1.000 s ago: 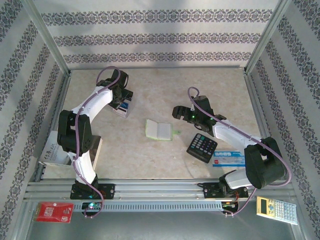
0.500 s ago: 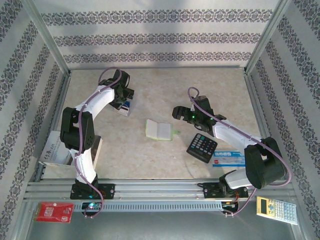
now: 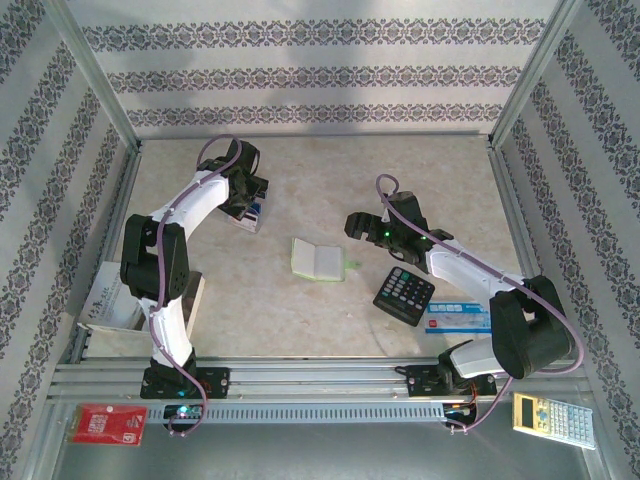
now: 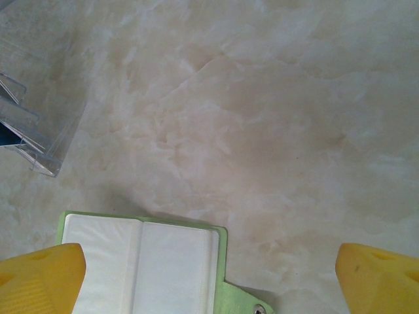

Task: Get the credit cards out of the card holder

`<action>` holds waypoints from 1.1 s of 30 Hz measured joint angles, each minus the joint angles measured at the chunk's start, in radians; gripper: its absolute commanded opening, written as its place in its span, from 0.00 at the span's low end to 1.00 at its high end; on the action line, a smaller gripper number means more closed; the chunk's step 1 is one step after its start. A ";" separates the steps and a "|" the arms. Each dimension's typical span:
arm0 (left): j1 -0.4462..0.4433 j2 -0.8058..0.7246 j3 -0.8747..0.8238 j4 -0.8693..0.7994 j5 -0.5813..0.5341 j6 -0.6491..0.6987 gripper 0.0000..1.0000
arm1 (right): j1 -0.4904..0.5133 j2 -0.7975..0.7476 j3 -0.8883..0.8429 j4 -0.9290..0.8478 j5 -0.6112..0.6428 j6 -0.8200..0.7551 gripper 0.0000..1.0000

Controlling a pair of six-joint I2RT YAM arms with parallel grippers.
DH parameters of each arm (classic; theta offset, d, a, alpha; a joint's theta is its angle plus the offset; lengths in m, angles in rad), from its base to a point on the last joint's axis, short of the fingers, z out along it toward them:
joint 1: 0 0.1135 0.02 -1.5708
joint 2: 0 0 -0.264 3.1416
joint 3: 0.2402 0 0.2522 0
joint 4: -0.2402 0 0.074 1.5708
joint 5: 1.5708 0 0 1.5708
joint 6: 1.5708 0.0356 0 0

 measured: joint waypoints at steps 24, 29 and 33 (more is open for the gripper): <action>0.000 0.042 0.003 0.009 -0.001 0.034 0.27 | 0.000 -0.026 0.000 -0.019 0.000 0.004 0.98; 0.000 0.024 0.003 0.009 -0.001 0.066 0.30 | 0.000 -0.026 0.000 -0.018 0.000 0.004 0.98; 0.000 -0.023 0.002 0.010 -0.001 0.096 0.33 | 0.001 -0.026 0.000 -0.019 0.000 0.004 0.98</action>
